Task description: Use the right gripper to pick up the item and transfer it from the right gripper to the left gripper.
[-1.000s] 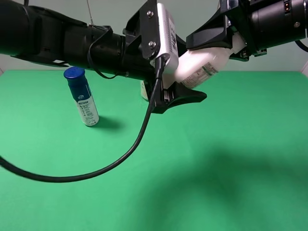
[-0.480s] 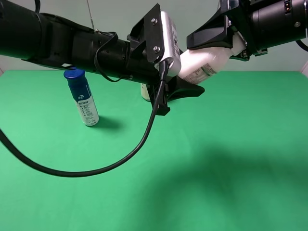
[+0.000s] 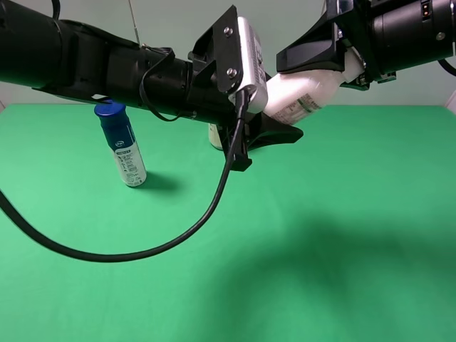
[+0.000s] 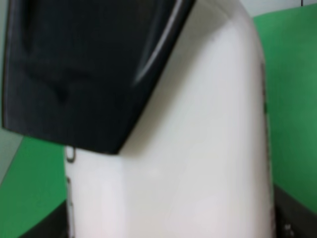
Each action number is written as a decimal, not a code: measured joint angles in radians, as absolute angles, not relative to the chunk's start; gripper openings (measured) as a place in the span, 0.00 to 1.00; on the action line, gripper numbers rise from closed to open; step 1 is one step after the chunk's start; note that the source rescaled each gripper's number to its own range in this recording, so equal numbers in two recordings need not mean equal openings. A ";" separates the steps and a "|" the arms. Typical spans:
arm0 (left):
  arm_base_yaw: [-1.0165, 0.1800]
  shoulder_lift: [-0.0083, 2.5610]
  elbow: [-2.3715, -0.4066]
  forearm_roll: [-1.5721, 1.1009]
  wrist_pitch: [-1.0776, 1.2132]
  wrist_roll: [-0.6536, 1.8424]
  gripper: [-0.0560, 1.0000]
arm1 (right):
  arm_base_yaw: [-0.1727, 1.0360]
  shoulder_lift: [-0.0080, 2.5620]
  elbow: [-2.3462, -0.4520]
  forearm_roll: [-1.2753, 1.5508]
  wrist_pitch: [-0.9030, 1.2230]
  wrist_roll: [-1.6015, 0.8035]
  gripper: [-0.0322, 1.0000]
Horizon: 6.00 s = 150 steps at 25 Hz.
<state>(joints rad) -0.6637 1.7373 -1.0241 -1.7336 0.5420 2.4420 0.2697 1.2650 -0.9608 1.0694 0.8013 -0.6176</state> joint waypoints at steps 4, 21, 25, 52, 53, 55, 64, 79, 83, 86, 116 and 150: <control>-0.664 1.737 -1.024 -1.734 0.543 2.439 0.08 | 0.270 1.265 -0.961 1.069 0.801 -0.618 0.03; -0.664 1.745 -1.024 -1.718 0.544 2.428 0.06 | 0.270 1.264 -0.961 1.119 0.786 -0.622 0.89; -0.664 1.745 -1.024 -1.715 0.543 2.429 0.06 | 0.270 1.259 -0.962 1.124 0.760 -0.622 0.99; -0.664 1.745 -1.024 -1.713 0.546 2.376 0.06 | 0.197 0.897 -1.007 -0.055 0.797 0.142 1.00; -0.664 1.745 -1.024 -1.713 0.546 2.372 0.06 | 0.197 0.853 -0.987 -0.059 0.808 0.148 1.00; -0.664 1.745 -1.024 -1.713 0.546 2.370 0.06 | 0.197 0.769 -0.939 -0.064 0.829 0.153 1.00; -0.664 1.745 -1.024 -1.713 0.554 2.368 0.06 | 0.197 0.420 -0.763 -0.085 0.959 0.152 1.00; -0.664 1.745 -1.024 -1.713 0.554 2.366 0.06 | 0.197 0.201 -0.740 -0.086 1.208 0.150 1.00; -0.664 1.745 -1.024 -1.713 0.554 2.366 0.06 | 0.197 0.156 -0.740 -0.087 1.220 0.149 1.00; -0.664 1.745 -1.024 -1.713 0.554 2.366 0.06 | 0.197 0.109 -0.738 -0.096 1.221 0.149 1.00; -0.664 1.745 -1.044 -1.710 0.554 2.366 0.06 | 0.197 -0.008 -0.491 -0.043 1.034 0.115 1.00; -0.664 1.734 -1.046 -1.581 0.512 2.124 0.06 | 0.202 -0.008 -0.491 -0.043 1.033 0.115 1.00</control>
